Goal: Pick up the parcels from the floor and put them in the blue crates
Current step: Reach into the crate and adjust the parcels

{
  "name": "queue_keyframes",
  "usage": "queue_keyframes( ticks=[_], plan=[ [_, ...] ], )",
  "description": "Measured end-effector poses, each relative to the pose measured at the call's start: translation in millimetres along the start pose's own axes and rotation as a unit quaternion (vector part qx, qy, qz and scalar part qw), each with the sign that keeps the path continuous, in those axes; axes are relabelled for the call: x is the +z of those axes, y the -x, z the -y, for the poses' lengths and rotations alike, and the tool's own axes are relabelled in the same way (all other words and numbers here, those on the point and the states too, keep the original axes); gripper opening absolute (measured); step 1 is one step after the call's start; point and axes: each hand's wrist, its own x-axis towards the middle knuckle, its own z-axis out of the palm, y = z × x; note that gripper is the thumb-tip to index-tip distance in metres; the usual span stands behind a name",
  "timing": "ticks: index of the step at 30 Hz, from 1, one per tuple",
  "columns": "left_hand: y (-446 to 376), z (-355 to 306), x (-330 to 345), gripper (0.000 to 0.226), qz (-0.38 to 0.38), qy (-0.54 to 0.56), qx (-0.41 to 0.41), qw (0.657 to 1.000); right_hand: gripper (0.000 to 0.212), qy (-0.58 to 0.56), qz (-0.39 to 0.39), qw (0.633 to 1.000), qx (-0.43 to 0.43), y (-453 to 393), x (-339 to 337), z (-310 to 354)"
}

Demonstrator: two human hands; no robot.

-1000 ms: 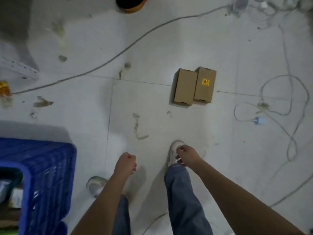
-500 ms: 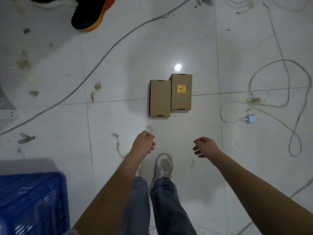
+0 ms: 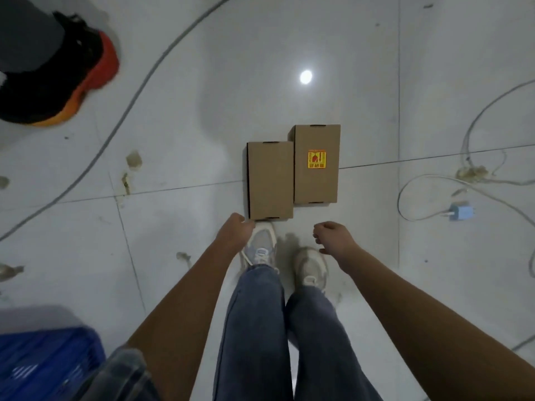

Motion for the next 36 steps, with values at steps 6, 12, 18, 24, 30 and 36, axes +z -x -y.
queue_keyframes(
  ticks=[6,12,18,24,30,36],
  plan=[
    [-73,-23,22,0.063,-0.066,-0.065,-0.024,0.995,0.029,-0.004,0.028,0.999,0.026,-79,30,10],
    [-111,-20,37,0.056,-0.067,0.094,0.008,0.993,0.032,0.041,0.07,0.997,-0.002,-108,53,9],
    [-78,-1,28,0.056,-0.108,0.173,-0.009,0.979,0.036,0.033,0.078,0.994,-0.066,-78,59,11],
    [-2,-7,22,0.072,-0.146,0.11,-0.026,0.983,0.056,-0.007,-0.013,0.988,-0.151,-8,59,41],
    [62,-50,-9,0.054,-0.05,0.379,0.033,0.923,0.053,0.292,-0.114,0.875,-0.369,65,50,61],
    [87,-52,-31,0.046,-0.123,0.434,0.006,0.893,0.048,0.327,-0.066,0.799,-0.501,98,45,59]
  ],
)
